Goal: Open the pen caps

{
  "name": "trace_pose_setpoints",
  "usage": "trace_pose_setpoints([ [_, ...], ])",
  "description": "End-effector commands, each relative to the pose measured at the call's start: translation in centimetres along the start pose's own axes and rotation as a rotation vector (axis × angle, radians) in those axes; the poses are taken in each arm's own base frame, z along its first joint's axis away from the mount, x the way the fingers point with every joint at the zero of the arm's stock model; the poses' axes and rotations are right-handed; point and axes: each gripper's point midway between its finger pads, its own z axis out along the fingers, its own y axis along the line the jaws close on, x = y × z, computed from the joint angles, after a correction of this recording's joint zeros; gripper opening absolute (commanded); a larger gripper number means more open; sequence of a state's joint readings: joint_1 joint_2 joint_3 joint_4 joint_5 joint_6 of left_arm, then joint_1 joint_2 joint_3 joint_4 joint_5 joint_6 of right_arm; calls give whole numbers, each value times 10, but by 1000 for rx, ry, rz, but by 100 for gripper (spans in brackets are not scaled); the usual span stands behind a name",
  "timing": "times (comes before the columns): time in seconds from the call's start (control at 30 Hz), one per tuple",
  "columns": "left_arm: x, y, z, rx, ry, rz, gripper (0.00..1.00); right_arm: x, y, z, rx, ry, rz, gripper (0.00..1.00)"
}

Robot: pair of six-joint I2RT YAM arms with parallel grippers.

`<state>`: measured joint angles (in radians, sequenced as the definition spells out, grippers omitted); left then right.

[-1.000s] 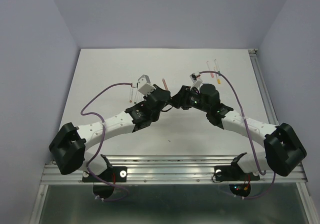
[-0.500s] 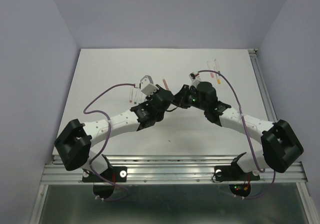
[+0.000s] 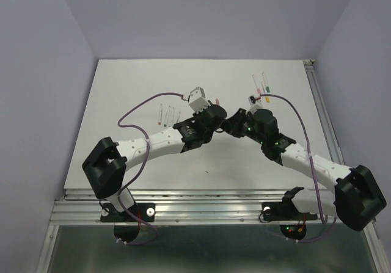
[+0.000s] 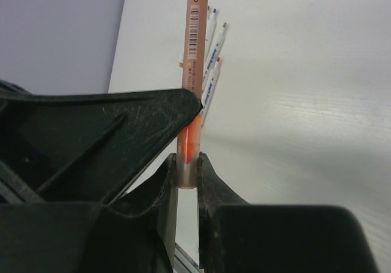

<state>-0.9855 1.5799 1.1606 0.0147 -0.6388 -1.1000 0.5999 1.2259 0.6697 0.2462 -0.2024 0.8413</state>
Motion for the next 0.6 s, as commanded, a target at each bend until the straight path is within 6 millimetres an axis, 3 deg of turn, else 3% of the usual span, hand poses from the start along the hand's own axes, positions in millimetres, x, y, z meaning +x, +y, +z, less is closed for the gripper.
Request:
trace_pose_setpoints([
  [0.0, -81, 24, 52, -122, -247, -54, 0, 91, 39, -63, -218, 333, 91, 1],
  [0.03, -83, 26, 56, -129, -250, -56, 0, 102, 26, -68, -188, 351, 108, 1],
  [0.23, -98, 51, 73, -197, -289, -55, 0, 94, 26, -91, -168, 299, 79, 1],
  [0.37, -105, 61, 82, -220, -293, -68, 0, 100, 30, -91, -183, 352, 72, 1],
  [0.57, -108, 59, 75, -191, -259, -4, 0, 90, -2, -71, -3, 294, 30, 1],
])
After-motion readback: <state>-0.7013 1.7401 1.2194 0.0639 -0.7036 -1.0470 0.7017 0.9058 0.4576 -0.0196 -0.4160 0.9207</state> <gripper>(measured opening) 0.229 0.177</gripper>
